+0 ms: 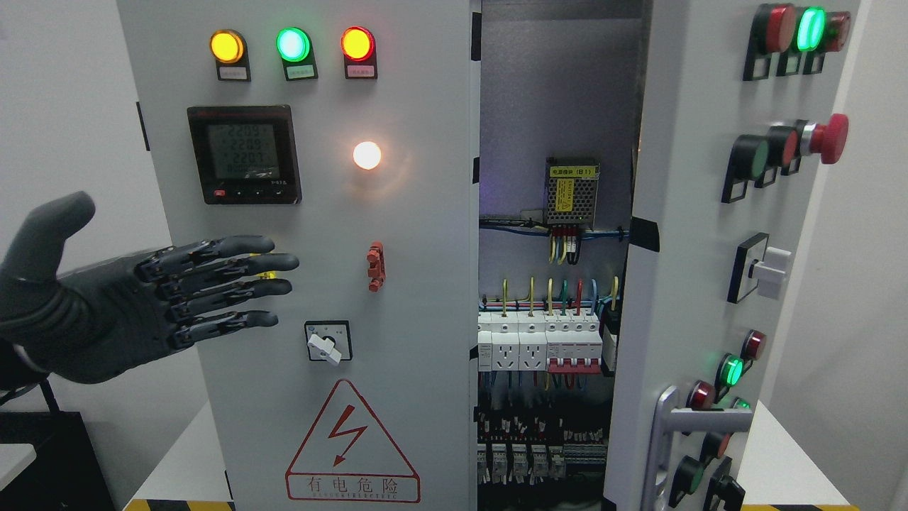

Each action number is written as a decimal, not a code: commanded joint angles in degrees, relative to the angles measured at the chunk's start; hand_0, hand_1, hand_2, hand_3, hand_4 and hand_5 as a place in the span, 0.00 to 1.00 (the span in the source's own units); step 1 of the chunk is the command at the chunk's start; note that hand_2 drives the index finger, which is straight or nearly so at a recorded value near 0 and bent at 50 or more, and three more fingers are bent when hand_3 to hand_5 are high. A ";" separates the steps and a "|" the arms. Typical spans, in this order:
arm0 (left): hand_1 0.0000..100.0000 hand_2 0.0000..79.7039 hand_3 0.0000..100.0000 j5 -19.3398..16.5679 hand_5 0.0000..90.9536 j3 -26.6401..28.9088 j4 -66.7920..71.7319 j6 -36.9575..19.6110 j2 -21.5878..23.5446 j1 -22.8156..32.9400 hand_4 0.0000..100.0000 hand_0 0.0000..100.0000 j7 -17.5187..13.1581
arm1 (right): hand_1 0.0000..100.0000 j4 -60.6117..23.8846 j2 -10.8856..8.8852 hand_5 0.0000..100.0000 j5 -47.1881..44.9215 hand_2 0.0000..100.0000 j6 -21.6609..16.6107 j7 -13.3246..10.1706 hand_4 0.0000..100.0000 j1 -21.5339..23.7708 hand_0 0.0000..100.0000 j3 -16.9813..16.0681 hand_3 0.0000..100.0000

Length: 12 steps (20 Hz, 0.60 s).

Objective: Open door with both hands
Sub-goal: 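Reach the left hand toward the gap at the ajar door's edge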

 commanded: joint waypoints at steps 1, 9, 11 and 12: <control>0.00 0.00 0.00 4.91 0.00 -26.14 6.53 -0.22 -15.47 -11.97 0.03 0.00 2.64 | 0.00 0.00 0.00 0.00 0.01 0.00 -0.03 -0.01 0.00 0.00 0.11 0.00 0.00; 0.00 0.00 0.00 11.85 0.00 -35.55 7.50 -4.70 -26.99 -20.58 0.03 0.00 8.35 | 0.00 0.00 0.00 0.00 0.01 0.00 -0.04 -0.01 0.00 0.00 0.11 0.00 0.00; 0.00 0.00 0.00 12.47 0.00 -36.52 7.41 -5.76 -29.27 -21.73 0.03 0.00 10.81 | 0.00 0.00 0.00 0.00 0.01 0.00 0.05 -0.01 0.00 0.00 0.11 0.00 0.00; 0.00 0.00 0.00 13.34 0.00 -36.79 7.41 -5.76 -30.50 -22.52 0.03 0.00 12.13 | 0.00 0.00 0.00 0.00 0.01 0.00 0.05 -0.01 0.00 0.00 0.11 0.00 0.00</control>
